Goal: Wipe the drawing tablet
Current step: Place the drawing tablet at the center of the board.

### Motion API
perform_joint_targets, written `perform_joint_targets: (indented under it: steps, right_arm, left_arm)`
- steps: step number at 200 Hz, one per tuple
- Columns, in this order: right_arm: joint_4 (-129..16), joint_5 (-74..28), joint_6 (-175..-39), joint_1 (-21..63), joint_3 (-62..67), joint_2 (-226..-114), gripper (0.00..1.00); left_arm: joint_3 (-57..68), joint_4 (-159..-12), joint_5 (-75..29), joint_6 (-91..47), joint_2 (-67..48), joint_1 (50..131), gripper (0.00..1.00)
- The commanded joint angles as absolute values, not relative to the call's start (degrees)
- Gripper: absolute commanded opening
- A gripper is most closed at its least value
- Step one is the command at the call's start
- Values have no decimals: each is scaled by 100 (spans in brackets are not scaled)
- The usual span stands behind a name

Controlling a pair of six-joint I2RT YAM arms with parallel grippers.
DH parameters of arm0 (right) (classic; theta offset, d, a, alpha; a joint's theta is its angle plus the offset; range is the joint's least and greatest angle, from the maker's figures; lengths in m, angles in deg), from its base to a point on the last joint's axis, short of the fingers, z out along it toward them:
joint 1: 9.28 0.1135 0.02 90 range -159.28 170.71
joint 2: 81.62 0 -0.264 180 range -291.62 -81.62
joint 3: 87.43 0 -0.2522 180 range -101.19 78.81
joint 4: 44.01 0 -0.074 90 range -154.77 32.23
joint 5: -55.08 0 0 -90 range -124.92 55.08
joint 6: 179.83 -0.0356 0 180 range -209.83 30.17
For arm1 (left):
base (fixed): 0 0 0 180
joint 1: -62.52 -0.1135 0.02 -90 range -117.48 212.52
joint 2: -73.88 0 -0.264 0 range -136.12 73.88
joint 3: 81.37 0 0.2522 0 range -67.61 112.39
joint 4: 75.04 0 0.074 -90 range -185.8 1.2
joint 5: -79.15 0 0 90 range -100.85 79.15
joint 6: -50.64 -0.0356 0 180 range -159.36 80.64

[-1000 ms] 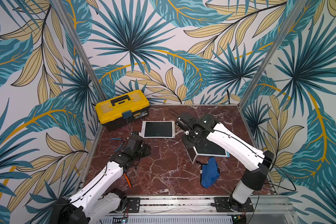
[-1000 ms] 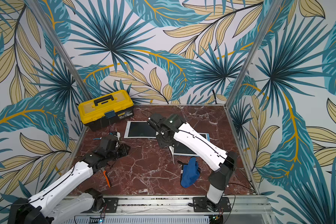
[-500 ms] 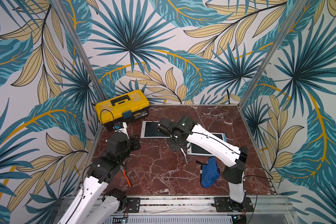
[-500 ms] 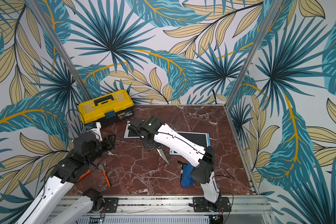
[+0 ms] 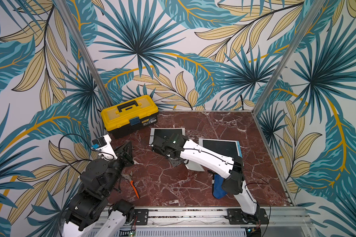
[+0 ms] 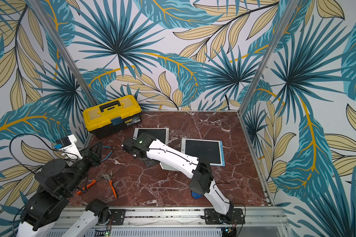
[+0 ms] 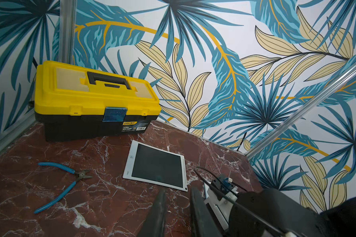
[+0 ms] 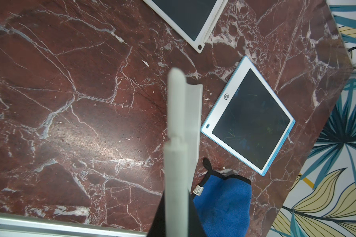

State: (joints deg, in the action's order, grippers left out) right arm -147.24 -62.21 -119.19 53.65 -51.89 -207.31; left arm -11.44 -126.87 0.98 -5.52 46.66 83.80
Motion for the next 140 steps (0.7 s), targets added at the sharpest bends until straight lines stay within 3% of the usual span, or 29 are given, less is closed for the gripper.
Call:
perform_joint_targets:
  steps: [1, 71, 140]
  right_arm:
    - [-14480, -5905, -12143, 5381, -5127, -21166, 9]
    - [-13722, -5873, -12243, 5704, -5053, -21837, 9]
    - [-12852, -6450, -12711, 5933, -4922, -22266, 12]
  left_arm:
    - [-1091, -12844, 132, -634, 4664, 8339, 23]
    - [-854, -12923, 295, -837, 4598, 8342, 24]
    - [-652, -12906, 398, -739, 4297, 8340, 24]
